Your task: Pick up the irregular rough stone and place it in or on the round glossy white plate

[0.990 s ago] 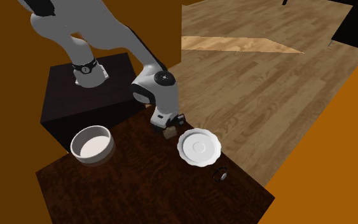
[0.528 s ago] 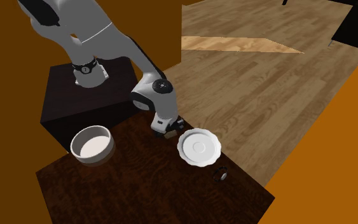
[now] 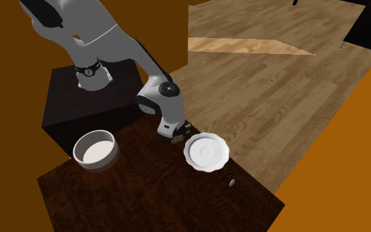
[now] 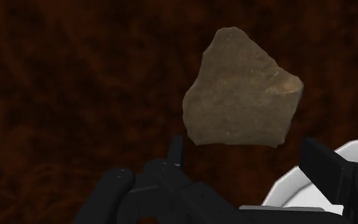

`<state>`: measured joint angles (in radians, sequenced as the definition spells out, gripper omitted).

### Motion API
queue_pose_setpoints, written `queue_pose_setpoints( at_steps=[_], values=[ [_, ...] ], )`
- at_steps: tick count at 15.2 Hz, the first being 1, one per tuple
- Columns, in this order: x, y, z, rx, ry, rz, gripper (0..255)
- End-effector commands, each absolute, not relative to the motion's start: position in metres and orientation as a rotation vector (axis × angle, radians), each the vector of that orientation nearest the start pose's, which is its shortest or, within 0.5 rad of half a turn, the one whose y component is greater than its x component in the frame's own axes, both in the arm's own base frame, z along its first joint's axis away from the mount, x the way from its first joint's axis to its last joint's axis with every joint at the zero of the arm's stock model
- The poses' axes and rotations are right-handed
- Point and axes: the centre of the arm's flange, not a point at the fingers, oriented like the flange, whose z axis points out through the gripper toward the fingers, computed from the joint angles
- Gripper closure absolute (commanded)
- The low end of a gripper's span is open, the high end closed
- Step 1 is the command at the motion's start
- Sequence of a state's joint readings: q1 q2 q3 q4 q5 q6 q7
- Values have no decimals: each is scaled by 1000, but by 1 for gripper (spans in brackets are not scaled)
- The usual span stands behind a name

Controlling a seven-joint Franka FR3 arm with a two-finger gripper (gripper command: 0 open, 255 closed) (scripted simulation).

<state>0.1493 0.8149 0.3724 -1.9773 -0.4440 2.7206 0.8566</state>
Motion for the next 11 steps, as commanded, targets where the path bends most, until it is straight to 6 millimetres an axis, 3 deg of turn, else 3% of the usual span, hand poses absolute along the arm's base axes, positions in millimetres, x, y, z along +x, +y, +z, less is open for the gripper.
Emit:
queue_pose_setpoints(
  at_steps=[1,8,11],
  values=[
    [499,309,73,-3061,64,64,255],
    [503,309,72,-3061,64,64,255],
    [499,309,84,-3061,64,64,255]
  ],
)
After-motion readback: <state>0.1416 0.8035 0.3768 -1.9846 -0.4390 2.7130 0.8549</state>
